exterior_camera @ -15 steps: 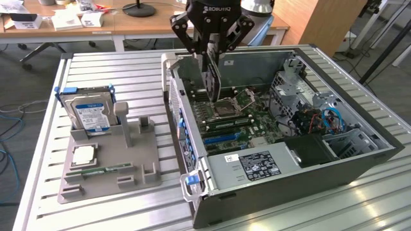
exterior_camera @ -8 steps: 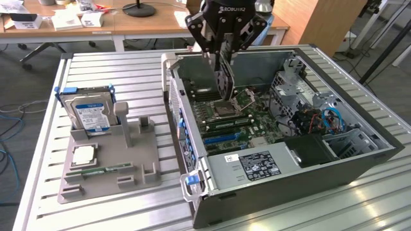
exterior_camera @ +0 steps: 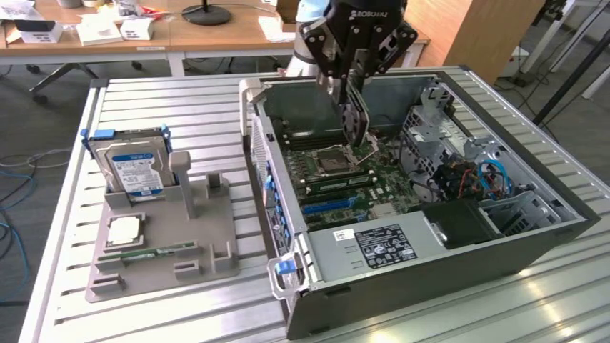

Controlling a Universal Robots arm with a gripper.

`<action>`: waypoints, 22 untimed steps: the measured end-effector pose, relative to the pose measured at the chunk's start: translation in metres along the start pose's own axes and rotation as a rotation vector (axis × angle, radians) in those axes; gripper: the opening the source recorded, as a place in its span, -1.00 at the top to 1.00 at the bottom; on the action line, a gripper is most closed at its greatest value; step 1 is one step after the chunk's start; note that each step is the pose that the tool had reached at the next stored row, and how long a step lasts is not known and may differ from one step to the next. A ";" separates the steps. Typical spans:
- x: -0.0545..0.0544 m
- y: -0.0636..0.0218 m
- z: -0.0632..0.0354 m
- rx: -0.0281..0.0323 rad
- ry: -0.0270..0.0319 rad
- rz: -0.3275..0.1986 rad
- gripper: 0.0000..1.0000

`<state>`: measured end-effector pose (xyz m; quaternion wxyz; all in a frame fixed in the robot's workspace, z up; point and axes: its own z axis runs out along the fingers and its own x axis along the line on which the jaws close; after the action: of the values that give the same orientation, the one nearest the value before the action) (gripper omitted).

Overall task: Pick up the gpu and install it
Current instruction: 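Pick up the gpu and move the gpu toward the slot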

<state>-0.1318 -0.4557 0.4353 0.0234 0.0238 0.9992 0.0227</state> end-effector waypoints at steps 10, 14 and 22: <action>-0.032 0.0015 0.0015 0.0001 0.0001 0.000 0.47; -0.044 0.0021 0.0021 0.0001 0.0000 0.000 0.47; -0.064 0.0030 0.0030 0.0000 0.0000 0.000 0.47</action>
<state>-0.0681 -0.4557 0.4353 0.0234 0.0237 0.9992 0.0227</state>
